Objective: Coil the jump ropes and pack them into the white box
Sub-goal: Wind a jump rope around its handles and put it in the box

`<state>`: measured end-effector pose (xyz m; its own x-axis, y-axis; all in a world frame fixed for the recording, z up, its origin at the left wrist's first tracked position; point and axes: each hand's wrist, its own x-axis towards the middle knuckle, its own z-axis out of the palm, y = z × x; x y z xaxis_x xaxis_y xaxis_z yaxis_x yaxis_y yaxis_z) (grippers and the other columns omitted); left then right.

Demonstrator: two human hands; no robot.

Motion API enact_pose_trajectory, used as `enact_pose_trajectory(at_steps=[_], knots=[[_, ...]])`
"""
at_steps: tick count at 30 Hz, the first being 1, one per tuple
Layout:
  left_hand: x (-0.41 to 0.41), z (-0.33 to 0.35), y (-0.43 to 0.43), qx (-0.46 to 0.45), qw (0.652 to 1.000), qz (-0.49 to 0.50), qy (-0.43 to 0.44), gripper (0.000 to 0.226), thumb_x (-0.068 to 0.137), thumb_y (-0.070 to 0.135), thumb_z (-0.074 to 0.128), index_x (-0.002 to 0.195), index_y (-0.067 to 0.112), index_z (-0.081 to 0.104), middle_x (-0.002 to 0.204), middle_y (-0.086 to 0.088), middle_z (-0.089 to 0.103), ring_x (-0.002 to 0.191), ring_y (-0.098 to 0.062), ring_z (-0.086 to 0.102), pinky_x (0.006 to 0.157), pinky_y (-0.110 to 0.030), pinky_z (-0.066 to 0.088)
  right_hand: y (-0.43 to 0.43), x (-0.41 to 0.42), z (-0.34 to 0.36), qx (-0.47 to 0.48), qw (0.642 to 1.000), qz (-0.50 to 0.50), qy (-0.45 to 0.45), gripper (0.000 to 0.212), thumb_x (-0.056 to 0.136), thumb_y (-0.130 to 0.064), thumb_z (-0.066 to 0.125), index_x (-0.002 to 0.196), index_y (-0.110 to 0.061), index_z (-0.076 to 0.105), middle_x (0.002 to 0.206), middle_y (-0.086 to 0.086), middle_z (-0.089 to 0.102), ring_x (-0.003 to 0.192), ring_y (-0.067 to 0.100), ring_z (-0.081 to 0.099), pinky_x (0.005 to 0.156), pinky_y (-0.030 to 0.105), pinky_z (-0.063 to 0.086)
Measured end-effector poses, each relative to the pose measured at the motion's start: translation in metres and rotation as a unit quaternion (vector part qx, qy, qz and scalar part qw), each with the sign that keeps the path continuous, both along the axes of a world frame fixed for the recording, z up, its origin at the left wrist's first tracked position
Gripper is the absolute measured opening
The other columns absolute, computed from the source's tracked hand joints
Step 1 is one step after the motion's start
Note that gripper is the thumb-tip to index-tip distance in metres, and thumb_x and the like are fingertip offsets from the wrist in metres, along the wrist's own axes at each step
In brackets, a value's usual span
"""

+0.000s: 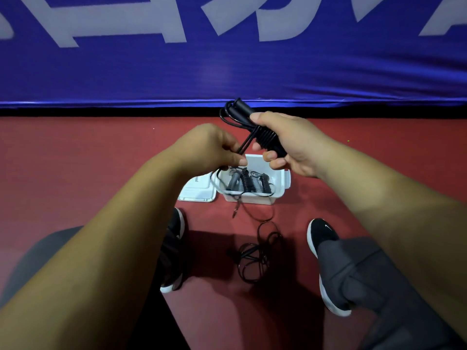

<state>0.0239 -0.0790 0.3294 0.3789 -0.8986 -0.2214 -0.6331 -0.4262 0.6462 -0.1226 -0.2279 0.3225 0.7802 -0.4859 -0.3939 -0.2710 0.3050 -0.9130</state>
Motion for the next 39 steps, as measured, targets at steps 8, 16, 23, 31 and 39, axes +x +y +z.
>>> enact_pose_trajectory(at_steps=[8,16,23,31,39], knots=[[-0.01,-0.001,-0.004,0.007,0.998,0.049,0.046,0.046,0.103,0.05,0.06,0.082,0.013,0.076,0.075,-0.005,0.076,0.063,-0.014,0.069,0.058,-0.027,0.057,-0.004,-0.005,0.009,0.022,1.0,-0.015,-0.005,0.034,0.098,-0.044,0.072,0.114,-0.015,0.063,0.084,0.012,0.069,0.054,0.017,0.044,0.045,0.024,0.029],[0.002,0.005,0.005,-0.004,0.998,0.006,0.056,0.028,0.104,0.045,0.061,0.088,0.029,0.076,0.087,0.007,0.08,0.094,-0.028,0.074,0.096,-0.057,0.056,-0.004,-0.005,0.011,0.055,0.998,-0.018,-0.012,0.017,0.1,-0.031,0.065,0.102,-0.015,0.061,0.079,0.005,0.07,0.055,0.018,0.049,0.043,0.024,0.032],[0.001,0.004,0.005,-0.033,0.995,-0.005,0.097,0.02,0.107,0.024,0.061,0.102,0.014,0.077,0.079,0.001,0.075,0.075,-0.011,0.072,0.077,-0.027,0.058,-0.003,-0.005,0.017,0.083,0.996,-0.007,-0.018,0.015,0.102,-0.032,0.06,0.104,-0.017,0.061,0.089,0.009,0.069,0.054,0.015,0.045,0.039,0.021,0.029],[0.008,-0.005,0.003,-0.026,0.998,0.025,0.043,0.003,0.089,0.03,0.083,0.091,0.028,0.084,0.078,0.008,0.078,0.071,-0.006,0.063,0.074,-0.029,0.046,0.004,-0.008,0.015,0.109,0.987,0.114,-0.019,0.028,0.104,-0.04,0.06,0.108,-0.013,0.054,0.084,0.008,0.06,0.052,0.012,0.037,0.035,0.019,0.025],[0.009,-0.006,0.002,-0.047,0.999,0.0,0.014,0.018,0.088,0.013,0.082,0.082,0.029,0.075,0.073,0.006,0.072,0.063,0.003,0.06,0.061,-0.017,0.045,0.005,-0.014,0.012,0.14,0.955,0.26,-0.008,0.022,0.101,-0.029,0.056,0.112,-0.012,0.051,0.083,0.006,0.056,0.048,0.008,0.034,0.037,0.018,0.022]])
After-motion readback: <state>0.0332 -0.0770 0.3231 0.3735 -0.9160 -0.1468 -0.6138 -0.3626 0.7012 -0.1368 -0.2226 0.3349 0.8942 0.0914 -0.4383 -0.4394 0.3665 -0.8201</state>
